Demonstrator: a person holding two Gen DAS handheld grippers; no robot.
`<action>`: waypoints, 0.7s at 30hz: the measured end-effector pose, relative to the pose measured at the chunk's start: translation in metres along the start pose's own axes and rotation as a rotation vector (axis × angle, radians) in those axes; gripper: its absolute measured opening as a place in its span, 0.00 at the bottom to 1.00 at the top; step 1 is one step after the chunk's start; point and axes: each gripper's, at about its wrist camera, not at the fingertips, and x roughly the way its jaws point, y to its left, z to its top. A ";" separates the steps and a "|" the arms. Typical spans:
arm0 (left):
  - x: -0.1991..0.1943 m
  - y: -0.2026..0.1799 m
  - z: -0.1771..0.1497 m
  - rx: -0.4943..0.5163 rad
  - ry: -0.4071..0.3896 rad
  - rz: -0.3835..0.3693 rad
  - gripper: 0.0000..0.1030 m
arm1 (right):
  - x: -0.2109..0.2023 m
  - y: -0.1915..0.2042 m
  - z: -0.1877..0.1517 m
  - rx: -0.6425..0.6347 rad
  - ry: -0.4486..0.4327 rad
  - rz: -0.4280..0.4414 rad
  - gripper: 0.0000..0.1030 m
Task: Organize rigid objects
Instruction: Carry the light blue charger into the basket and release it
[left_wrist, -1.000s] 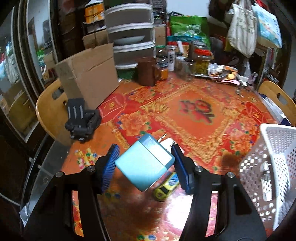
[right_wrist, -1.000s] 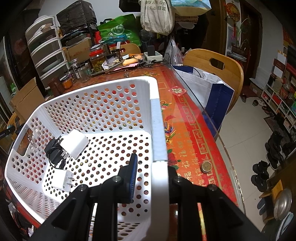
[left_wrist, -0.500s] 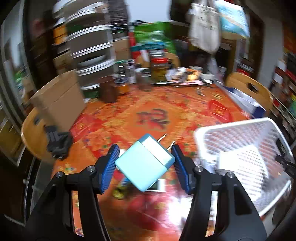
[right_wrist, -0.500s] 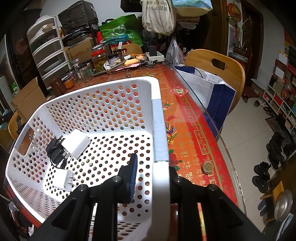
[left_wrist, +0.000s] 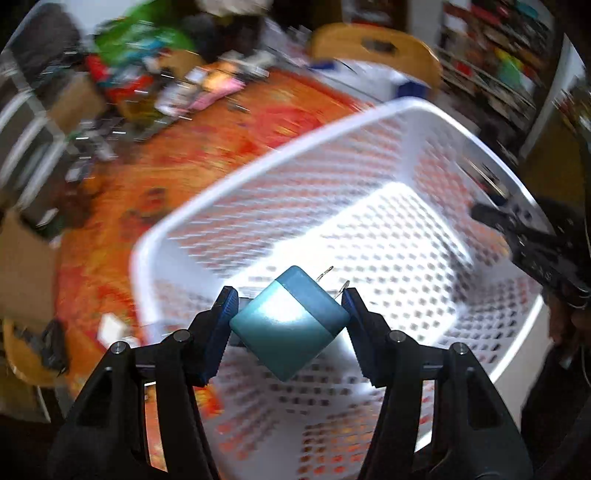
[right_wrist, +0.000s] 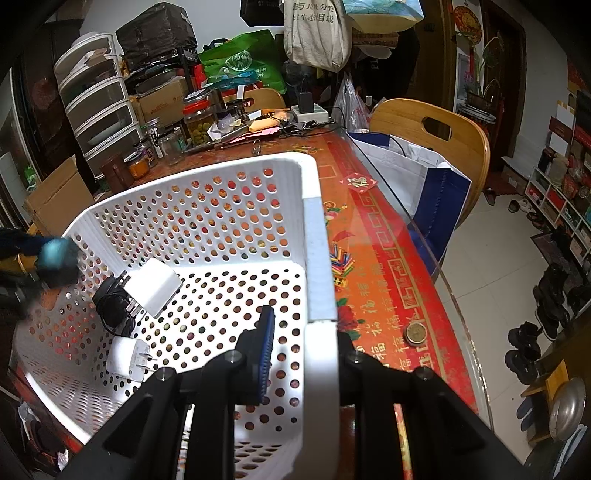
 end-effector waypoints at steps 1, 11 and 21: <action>0.005 -0.008 0.003 0.019 0.020 0.002 0.54 | 0.000 0.000 0.000 0.001 -0.001 0.001 0.19; 0.056 -0.036 0.023 0.148 0.219 0.079 0.54 | 0.000 -0.001 -0.002 0.002 -0.002 0.008 0.19; 0.091 -0.047 0.023 0.195 0.288 0.060 0.54 | 0.000 -0.003 -0.001 0.001 -0.001 0.017 0.19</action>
